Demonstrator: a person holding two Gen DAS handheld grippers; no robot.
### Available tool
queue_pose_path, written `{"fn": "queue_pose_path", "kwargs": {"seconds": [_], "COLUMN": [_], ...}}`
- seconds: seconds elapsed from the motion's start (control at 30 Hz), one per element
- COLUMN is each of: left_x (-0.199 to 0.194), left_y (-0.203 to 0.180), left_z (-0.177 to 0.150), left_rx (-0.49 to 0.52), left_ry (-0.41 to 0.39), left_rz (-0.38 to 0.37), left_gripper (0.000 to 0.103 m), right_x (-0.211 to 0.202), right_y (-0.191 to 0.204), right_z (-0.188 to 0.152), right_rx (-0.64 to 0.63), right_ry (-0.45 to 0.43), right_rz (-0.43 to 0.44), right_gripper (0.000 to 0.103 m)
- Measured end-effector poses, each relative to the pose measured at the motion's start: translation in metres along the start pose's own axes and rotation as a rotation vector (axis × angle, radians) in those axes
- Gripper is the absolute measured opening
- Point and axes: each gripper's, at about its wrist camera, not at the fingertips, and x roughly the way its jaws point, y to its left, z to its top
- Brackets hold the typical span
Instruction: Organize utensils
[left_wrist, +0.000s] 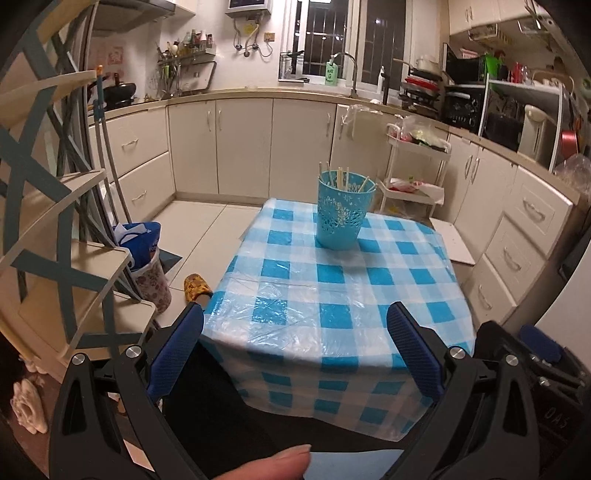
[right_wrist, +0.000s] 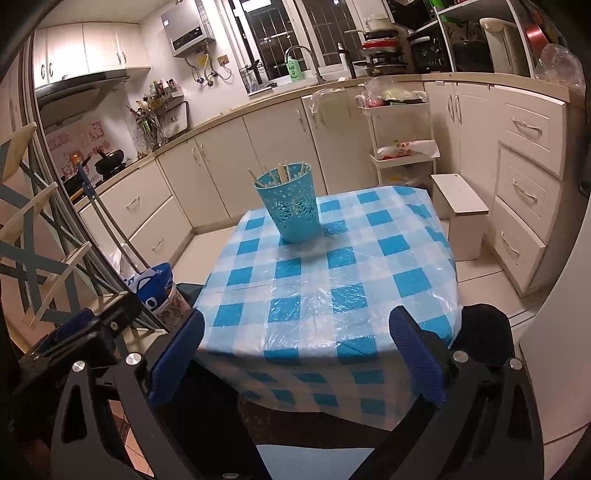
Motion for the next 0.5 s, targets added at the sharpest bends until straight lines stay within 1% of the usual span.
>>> {"fn": "queue_pose_path", "kwargs": {"seconds": [0.5], "left_x": [0.0019], "left_y": [0.0033], "left_z": [0.0017], "left_rx": [-0.007], "left_ry": [0.007], "left_rz": [0.013], "left_gripper": [0.095], "right_x": [0.0033], "right_y": [0.0045], "right_z": [-0.0021], "right_rx": [-0.023], "right_ry": [0.009], "right_rz": [0.003], "right_gripper": [0.096]}}
